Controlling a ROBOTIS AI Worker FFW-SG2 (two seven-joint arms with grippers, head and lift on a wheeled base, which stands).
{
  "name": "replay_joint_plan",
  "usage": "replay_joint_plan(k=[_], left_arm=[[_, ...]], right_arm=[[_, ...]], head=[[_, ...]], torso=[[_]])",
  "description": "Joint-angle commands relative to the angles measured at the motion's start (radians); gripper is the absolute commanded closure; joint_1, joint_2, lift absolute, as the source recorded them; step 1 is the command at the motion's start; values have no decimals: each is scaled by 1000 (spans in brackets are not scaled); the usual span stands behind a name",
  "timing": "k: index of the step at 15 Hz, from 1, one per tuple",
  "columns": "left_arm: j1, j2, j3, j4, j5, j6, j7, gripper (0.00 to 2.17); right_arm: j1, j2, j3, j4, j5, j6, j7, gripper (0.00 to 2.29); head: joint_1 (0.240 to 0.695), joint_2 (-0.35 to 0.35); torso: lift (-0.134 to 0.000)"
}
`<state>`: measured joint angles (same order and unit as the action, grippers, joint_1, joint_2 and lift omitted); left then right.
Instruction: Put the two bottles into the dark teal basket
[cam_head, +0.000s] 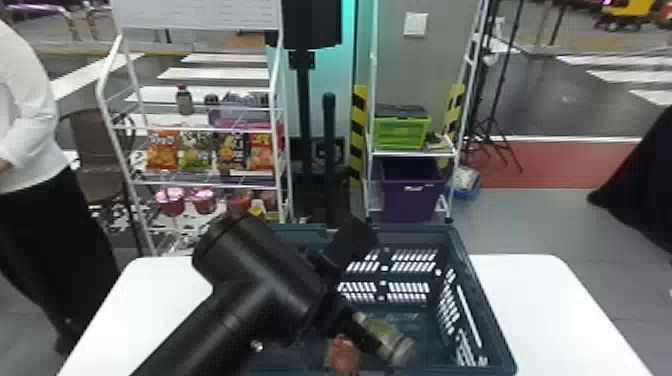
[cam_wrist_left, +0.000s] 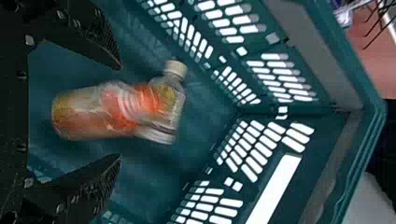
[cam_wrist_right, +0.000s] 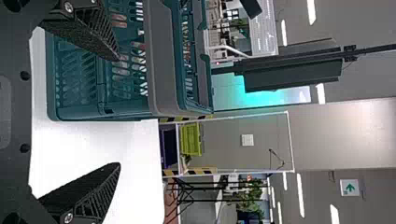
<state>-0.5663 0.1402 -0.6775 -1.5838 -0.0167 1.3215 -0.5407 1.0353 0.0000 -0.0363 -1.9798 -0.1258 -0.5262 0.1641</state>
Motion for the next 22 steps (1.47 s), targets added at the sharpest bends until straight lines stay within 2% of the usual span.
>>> replay_joint_plan(k=[1,5,6,8,10,12,13,16,19,21,22], left_arm=[[17,21,47,-70,21,-6,28,-2],[152,56,269,-311,121,-52,125,2],[197,73,328,-389,169,-52,168,2],[296,119,450,-533,296,-52,252,16],[454,174,593,-703,382,-49,341,33],[611,220,751,-826,480,-49,383,60],[683,231,819,-869,515,-49,392,66],[941,233,990,-956,569,-212,416,73],[1128,196,1040,-964,570,-420,401,80],[1226,174,1046,-946,570,-620,390,80],[1254,165,1046,-937,570,-650,390,80]], right_arm=[[-6,1,1,6,2,1,0,87],[-8,1,3,-4,0,1,0,87],[-8,1,3,-5,0,1,0,87],[-3,1,3,-13,0,1,5,87],[5,1,3,-30,-2,1,8,87],[9,1,3,-48,2,1,8,87],[11,1,3,-57,2,7,8,87],[12,1,3,-74,2,25,8,87],[8,1,3,-83,-6,47,8,87],[5,1,3,-85,-14,47,21,87],[-1,1,3,-85,-14,56,23,87]], head=[[499,0],[499,0],[499,0],[499,0],[499,0],[499,0],[499,0],[499,0],[499,0],[499,0],[499,0]], torso=[[0],[0],[0],[0],[0],[0],[0],[0],[0],[0],[0]])
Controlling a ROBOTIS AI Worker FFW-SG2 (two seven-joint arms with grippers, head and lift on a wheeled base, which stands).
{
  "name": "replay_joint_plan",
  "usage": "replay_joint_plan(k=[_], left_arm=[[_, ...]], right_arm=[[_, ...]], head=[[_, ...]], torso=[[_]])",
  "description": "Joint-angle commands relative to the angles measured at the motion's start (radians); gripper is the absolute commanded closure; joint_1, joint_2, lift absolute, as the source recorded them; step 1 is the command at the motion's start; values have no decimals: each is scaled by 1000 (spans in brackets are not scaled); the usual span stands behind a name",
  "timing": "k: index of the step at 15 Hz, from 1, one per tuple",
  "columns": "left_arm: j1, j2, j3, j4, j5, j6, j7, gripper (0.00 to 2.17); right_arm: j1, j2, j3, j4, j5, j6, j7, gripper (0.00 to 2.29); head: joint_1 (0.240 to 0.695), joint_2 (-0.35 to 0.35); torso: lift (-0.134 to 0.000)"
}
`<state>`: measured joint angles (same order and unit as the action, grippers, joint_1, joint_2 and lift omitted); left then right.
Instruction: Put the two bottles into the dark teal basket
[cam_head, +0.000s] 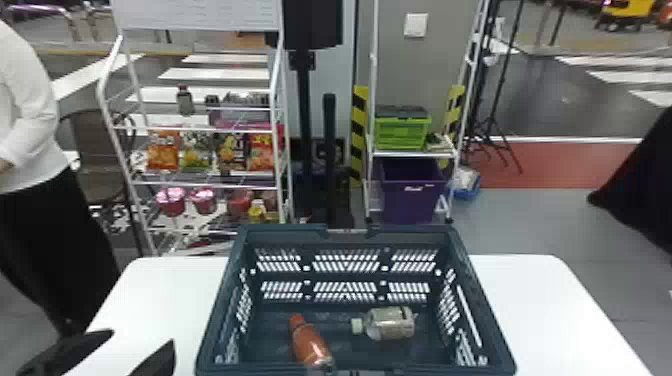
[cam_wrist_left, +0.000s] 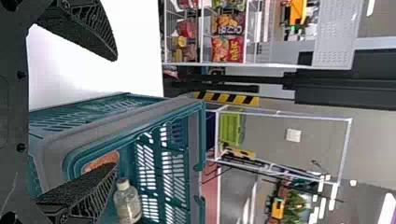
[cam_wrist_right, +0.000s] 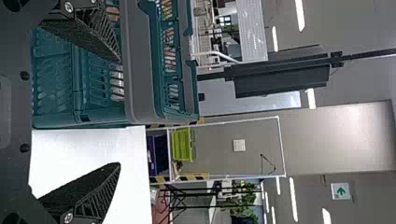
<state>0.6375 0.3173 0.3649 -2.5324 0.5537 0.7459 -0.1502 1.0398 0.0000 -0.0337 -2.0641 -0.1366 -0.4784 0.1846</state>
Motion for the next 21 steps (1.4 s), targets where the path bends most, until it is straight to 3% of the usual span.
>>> replay_joint_plan(k=[1,4,6,7,9,14,21], left_arm=[[65,-14,0,37,-1,-118,0,80],[85,-14,-67,165,-14,-277,11,83],[128,-6,-147,251,-69,-455,38,83],[188,-4,-196,297,-120,-682,60,83],[314,-47,-230,376,-169,-1078,47,83],[329,-73,-294,509,-222,-1155,46,80],[324,-77,-307,517,-259,-1121,55,80]], right_arm=[[-17,1,0,1,-4,30,4,87],[-70,1,-2,6,-11,131,4,87],[-80,1,-2,1,-8,159,4,87],[-66,1,0,-8,-4,146,4,87],[-3,1,2,-14,-1,17,32,87],[-26,1,3,-24,6,85,41,87],[-43,1,2,-21,14,125,41,87]], head=[[499,0],[499,0],[499,0],[499,0],[499,0],[499,0],[499,0]], torso=[[0],[0],[0],[0],[0],[0],[0]])
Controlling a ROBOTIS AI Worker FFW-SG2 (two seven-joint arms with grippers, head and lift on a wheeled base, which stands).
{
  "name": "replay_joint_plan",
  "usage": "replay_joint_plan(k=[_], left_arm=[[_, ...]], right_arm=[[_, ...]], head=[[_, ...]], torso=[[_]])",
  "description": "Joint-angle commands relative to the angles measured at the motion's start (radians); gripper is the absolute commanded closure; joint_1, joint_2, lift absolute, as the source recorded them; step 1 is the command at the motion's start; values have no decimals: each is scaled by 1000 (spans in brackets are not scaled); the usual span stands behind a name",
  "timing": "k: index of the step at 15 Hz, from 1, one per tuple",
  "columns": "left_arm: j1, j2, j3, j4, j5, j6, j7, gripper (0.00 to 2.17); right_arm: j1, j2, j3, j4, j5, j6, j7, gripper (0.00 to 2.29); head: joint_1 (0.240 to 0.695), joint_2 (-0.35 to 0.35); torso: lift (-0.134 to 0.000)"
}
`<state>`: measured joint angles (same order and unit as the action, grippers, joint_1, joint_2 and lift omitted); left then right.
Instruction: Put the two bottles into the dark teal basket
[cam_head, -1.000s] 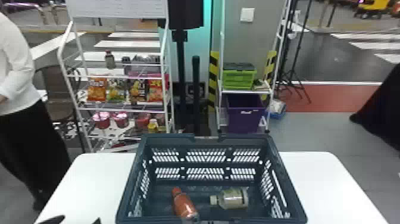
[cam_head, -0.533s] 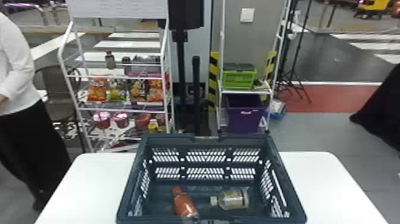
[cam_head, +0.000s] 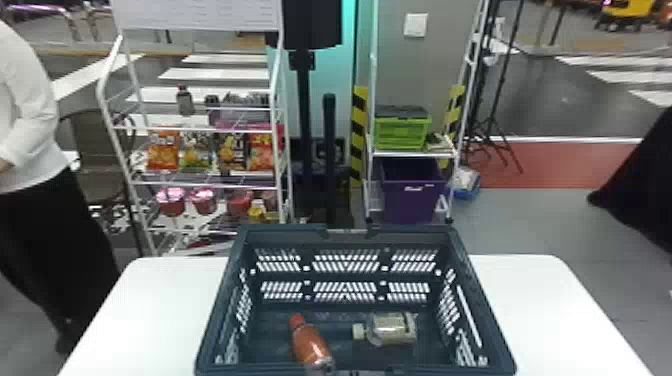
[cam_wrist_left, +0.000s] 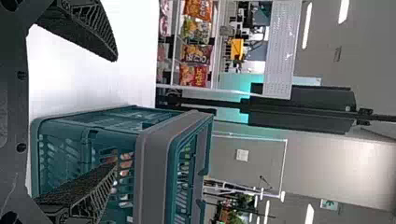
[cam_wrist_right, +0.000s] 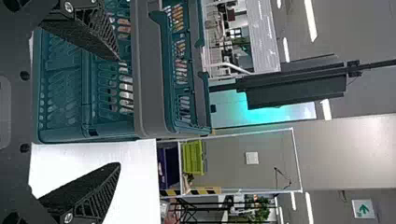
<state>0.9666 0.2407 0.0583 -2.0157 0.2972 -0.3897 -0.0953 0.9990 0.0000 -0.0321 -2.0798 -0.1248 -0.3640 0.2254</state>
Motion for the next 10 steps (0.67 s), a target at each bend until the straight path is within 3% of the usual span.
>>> replay_joint_plan(k=[1,10], left_arm=[[-8,0,0,-3,-3,33,0,80],[-51,8,-2,-26,-6,150,15,70]], right_arm=[[-3,1,0,-6,2,20,0,87],[-14,1,-2,-2,4,32,0,87]], head=[[499,0],[499,0]], torso=[[0],[0]])
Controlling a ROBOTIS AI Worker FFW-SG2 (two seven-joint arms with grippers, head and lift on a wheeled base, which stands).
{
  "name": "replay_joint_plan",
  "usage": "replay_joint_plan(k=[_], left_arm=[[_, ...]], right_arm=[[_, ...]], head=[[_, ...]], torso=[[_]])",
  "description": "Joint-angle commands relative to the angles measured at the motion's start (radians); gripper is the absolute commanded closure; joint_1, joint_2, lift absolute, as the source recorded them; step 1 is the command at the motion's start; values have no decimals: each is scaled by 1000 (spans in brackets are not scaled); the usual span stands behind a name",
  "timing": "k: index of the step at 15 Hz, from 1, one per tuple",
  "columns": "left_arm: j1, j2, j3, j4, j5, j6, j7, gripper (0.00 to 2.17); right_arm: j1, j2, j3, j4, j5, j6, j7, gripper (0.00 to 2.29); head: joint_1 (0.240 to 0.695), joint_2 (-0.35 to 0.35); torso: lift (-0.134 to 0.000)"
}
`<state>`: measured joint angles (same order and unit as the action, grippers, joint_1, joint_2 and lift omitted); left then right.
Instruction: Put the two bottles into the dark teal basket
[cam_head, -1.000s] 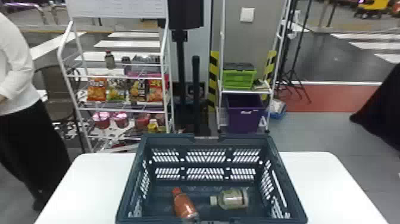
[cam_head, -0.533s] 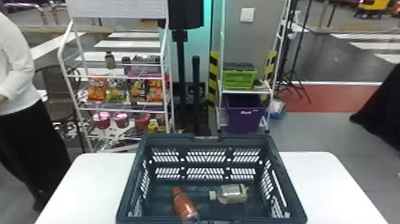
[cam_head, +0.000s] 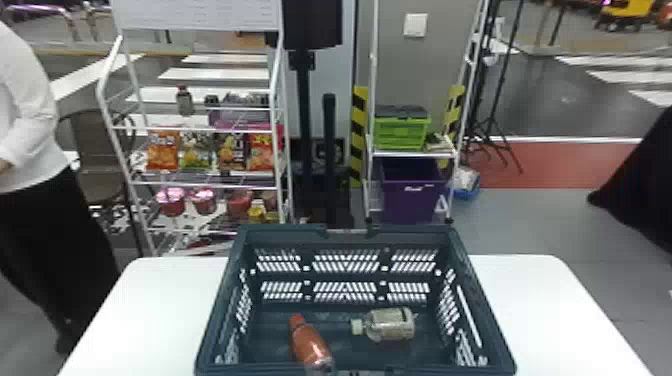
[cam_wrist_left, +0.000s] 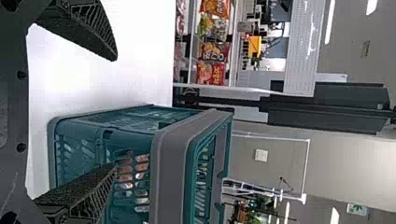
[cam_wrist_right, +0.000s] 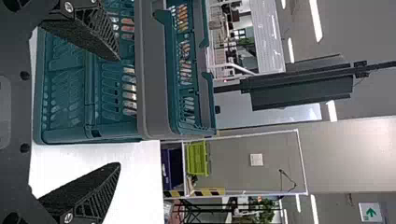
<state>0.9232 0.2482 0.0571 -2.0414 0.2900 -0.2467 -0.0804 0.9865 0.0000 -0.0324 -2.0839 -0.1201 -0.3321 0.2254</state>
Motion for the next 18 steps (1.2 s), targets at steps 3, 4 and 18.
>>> replay_joint_plan(k=[3,4,18], left_arm=[[-21,0,-10,7,1,7,11,66],[-24,0,-11,10,1,4,11,66],[-43,-9,-25,21,0,-6,14,63]], right_arm=[[-9,1,-1,5,0,3,0,87],[-12,1,-1,7,0,6,0,87],[-29,1,0,5,73,40,0,87]], head=[[499,0],[499,0],[499,0]], torso=[[0],[0],[0]])
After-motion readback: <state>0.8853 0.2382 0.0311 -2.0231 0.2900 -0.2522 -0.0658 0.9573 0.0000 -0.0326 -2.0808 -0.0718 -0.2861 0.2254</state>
